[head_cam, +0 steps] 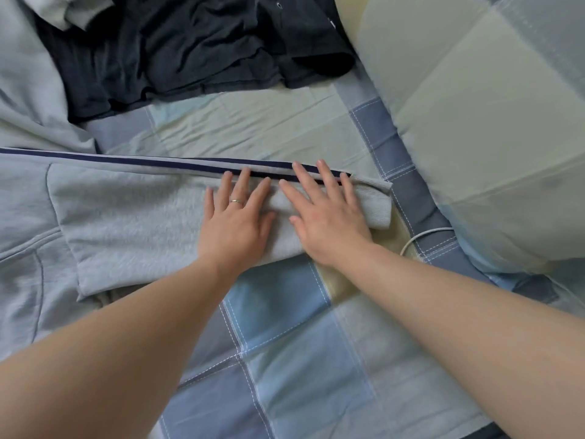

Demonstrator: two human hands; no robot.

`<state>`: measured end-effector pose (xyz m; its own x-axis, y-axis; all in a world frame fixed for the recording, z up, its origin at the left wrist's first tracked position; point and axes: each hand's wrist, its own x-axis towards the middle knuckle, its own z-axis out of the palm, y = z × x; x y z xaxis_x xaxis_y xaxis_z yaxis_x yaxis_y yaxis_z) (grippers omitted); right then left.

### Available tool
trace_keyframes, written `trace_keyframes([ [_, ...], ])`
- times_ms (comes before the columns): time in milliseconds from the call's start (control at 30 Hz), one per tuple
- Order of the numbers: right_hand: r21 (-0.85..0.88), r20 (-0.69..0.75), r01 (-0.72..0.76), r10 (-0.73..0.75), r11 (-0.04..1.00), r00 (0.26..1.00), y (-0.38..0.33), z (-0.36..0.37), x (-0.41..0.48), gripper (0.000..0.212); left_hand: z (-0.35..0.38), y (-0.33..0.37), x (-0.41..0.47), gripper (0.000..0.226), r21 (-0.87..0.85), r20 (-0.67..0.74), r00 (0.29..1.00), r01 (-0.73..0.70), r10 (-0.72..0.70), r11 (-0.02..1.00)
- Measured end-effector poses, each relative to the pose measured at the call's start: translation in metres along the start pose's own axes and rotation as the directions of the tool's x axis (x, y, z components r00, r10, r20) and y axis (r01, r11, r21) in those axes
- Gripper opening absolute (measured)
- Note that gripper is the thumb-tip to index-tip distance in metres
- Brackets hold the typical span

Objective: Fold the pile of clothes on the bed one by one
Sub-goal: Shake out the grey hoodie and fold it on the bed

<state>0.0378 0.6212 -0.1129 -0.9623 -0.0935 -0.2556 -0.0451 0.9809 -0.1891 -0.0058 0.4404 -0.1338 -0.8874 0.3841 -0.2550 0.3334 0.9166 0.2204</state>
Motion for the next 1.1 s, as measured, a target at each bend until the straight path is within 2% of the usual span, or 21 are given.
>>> trace_keyframes([
  [100,-0.118,0.108,-0.014,0.027,0.993,0.994,0.008,0.027,0.011,0.066,0.006,-0.036,-0.006,0.067,0.031,0.049,0.987,0.149,-0.15,0.988],
  [200,-0.194,0.1,-0.023,0.043,0.981,0.994,0.038,0.043,0.007,0.068,0.013,-0.057,-0.011,0.072,0.007,0.086,0.989,0.124,-0.124,0.992],
  [300,-0.183,0.084,-0.127,0.144,0.975,0.986,0.059,0.041,-0.004,0.069,0.019,-0.061,-0.022,0.075,0.021,0.109,0.989,0.098,-0.1,0.995],
  [467,-0.209,0.164,-0.27,0.306,0.94,0.938,0.032,0.024,0.004,0.071,0.017,-0.057,-0.046,0.076,0.002,0.185,0.977,0.105,-0.104,0.994],
  [533,-0.177,0.155,-0.298,0.326,0.938,0.933,0.014,0.013,0.007,0.073,0.013,-0.056,-0.056,0.075,-0.009,0.214,0.973,0.097,-0.093,0.995],
  [667,-0.103,0.15,-0.171,0.185,0.98,0.971,-0.035,-0.004,-0.001,0.072,-0.002,-0.066,-0.08,0.071,-0.009,0.226,0.967,0.123,-0.117,0.992],
  [867,-0.061,0.235,-0.028,0.041,0.998,0.971,-0.126,-0.016,-0.012,0.071,-0.036,-0.109,-0.122,0.068,-0.083,0.106,0.967,0.241,-0.232,0.967],
  [967,-0.061,0.263,0.017,0.0,0.998,0.965,-0.179,-0.008,-0.019,0.069,-0.045,-0.152,-0.158,0.067,-0.123,0.075,0.959,0.282,-0.275,0.951],
  [1100,-0.065,0.254,0.101,-0.081,0.993,0.964,-0.271,0.022,-0.011,0.068,-0.046,-0.247,-0.217,0.068,-0.132,0.048,0.945,0.328,-0.324,0.935],
])
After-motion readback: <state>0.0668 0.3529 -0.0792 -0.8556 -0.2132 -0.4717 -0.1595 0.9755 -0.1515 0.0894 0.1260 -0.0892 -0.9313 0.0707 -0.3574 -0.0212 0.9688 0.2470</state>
